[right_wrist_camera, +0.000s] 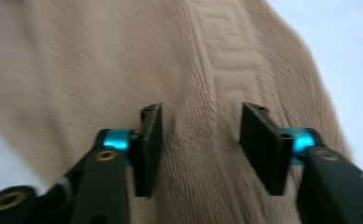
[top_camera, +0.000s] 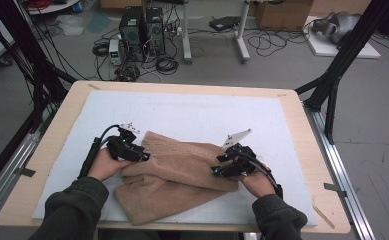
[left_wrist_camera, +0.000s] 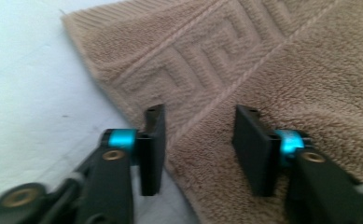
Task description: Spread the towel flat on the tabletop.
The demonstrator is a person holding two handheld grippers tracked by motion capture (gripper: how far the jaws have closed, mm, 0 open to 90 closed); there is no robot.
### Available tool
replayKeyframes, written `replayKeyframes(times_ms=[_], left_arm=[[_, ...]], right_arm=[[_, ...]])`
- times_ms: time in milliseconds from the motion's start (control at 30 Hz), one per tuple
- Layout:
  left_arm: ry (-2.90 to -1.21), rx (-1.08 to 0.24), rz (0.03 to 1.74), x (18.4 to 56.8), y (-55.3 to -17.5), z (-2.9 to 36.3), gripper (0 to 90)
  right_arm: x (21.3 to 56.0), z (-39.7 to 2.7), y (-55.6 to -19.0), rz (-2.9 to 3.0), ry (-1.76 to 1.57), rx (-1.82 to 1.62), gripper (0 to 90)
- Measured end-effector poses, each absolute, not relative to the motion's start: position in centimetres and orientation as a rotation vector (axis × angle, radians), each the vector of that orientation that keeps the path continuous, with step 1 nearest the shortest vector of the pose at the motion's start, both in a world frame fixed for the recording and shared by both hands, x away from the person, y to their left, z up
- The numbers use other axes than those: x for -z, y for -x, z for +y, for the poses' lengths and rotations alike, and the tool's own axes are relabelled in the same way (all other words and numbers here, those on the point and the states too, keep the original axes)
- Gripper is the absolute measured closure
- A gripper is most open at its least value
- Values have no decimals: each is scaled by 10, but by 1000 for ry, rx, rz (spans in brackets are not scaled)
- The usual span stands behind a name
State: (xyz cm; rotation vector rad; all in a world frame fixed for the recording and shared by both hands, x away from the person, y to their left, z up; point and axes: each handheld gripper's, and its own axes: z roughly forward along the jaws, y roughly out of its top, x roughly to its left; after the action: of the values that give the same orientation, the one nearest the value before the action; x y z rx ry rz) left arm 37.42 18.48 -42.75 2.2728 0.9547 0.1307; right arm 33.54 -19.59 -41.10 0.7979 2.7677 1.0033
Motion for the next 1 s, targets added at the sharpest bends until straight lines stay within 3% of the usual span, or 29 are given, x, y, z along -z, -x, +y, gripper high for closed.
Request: replayKeyframes(times_ms=[100,167,300,467,633,767,833,867,900,933,1000], left_arm=[[-2317,-194,919,427,-368,182,810],[-2315,-206,921,427,-366,181,855],[-2316,-239,889,419,-358,183,872],[-2165,-272,876,392,-344,199,876],[-2036,-432,910,358,-354,203,878],[-1922,-606,931,314,-390,197,878],[-1819,-724,943,290,-412,196,874],[-1818,-738,963,287,-420,195,849],[-1832,-698,1006,289,-430,194,776],[-1855,-638,1039,294,-436,194,698],[-1920,-611,1048,310,-437,193,663]], right_arm=[[425,-204,-335,2799,-809,-1044,764],[424,-206,-334,2795,-804,-1070,815],[408,-208,-331,2779,-745,-1130,830],[381,-215,-327,2768,-675,-1233,830],[360,-213,-347,2748,-649,-1187,836],[310,-212,-387,2557,-638,-1167,841],[279,-209,-405,2412,-628,-1135,818],[267,-207,-416,2314,-644,-1155,732],[264,-206,-422,2258,-666,-1154,572],[265,-204,-431,2239,-734,-1166,503],[278,-203,-443,2327,-835,-1207,500]])
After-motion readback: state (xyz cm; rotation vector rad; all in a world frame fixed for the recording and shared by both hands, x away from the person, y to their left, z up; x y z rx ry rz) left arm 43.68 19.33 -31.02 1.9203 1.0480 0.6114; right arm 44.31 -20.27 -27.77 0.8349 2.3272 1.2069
